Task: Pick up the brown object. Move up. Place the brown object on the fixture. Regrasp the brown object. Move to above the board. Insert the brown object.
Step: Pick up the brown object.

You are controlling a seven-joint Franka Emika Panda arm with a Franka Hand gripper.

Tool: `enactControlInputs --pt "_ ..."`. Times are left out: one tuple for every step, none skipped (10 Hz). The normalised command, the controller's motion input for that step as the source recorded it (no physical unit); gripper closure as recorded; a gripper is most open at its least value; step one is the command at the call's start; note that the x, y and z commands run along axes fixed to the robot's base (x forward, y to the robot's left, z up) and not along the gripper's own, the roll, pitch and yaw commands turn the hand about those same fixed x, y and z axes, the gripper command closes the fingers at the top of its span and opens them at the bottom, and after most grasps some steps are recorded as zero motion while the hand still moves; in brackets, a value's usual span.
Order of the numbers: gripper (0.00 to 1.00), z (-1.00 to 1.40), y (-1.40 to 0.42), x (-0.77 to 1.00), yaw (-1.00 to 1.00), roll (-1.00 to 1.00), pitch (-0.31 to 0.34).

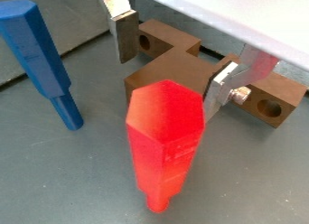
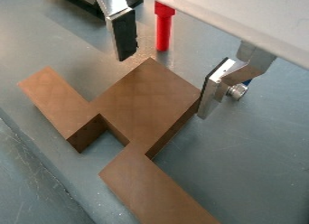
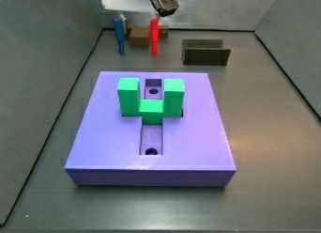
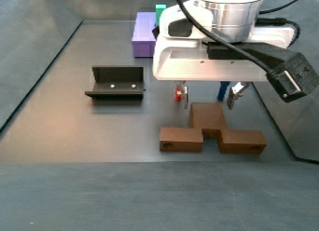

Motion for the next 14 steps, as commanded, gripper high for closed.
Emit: enactControlInputs --pt "0.0 -0.11 0.0 0.06 -0.01 -0.1 -0.099" --pt "0.0 -0.12 0.0 0.0 -0.05 -0.14 -0.106" --pt "0.0 -0.25 0.0 0.0 -0.02 -0.17 -0.179" --pt "0.0 -0.28 0.03 -0.04 0.0 -0.22 -0.199" --pt "0.0 -0.28 0.0 0.0 0.0 -0.19 -0.169" --pt "0.0 -0.28 0.0 0.0 0.0 -0.15 -0.157" --pt "0.0 -0.21 0.0 0.0 0.0 -0.15 -0.139" --pt "0.0 -0.11 0.0 0.0 0.0 -0.12 -0.097" --pt "0.0 -0.13 0.0 0.0 0.0 -0.12 -0.103" --pt "0.0 -0.13 0.0 0.0 0.0 -0.13 -0.096" --pt "0.0 -0.09 0.01 0.0 0.0 -0.09 -0.064" --pt "0.0 -0.13 0.0 0.0 0.0 -0.07 -0.061" --pt "0.0 0.0 0.0 0.0 0.0 -0.01 0.0" --pt "0.0 0.0 0.0 0.0 0.0 0.0 0.0"
